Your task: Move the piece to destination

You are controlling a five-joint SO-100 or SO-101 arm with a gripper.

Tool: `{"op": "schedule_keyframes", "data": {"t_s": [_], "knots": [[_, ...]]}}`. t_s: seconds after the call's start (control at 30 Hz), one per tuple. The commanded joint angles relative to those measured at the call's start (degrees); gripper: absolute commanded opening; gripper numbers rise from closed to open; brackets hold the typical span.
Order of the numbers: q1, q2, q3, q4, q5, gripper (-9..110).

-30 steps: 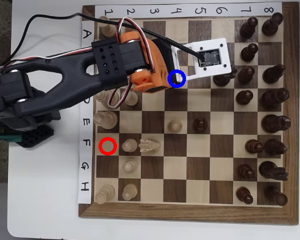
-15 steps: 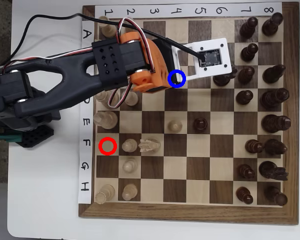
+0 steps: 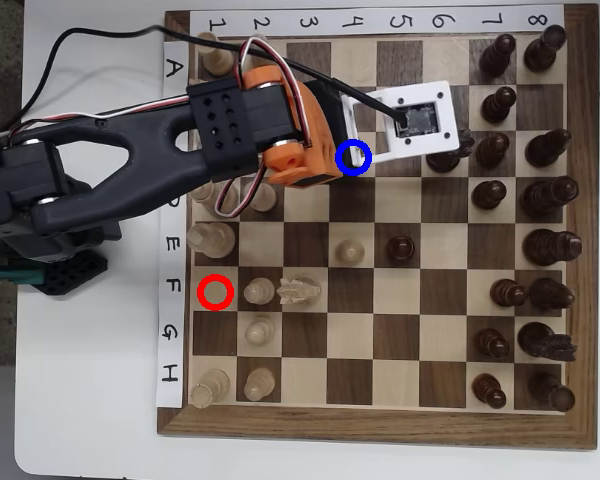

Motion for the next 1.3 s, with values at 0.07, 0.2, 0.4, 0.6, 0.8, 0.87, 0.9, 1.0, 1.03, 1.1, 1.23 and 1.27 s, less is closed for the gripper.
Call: {"op": "schedule_keyframes", "data": {"t_s": [0.07, 0.2, 0.4, 0.6, 0.8, 0.87, 0.9, 1.0, 1.03, 1.1, 1.23, 1.27], "knots": [[0.18, 1.49, -0.26, 1.14, 0.35, 23], [0.09, 2.55, -0.26, 2.29, -0.18, 23], [0.18, 5.27, -0.26, 6.59, -0.97, 16], [0.26, 10.46, 0.79, 11.51, -1.49, 12], [1.14, 16.96, 2.11, 15.82, -2.46, 2], [1.76, 19.16, 1.93, 16.79, -3.16, 0], [2.11, 20.21, 1.67, 17.23, -3.52, 0], [3.52, 24.08, 0.79, 18.9, -5.27, 0], [4.04, 25.49, 0.53, 19.34, -6.24, 0], [5.71, 28.39, -0.18, 20.3, -8.44, 0], [10.2, 34.45, -4.31, 23.29, -13.97, 0], [11.34, 36.21, -5.45, 24.17, -15.73, 0]]}}
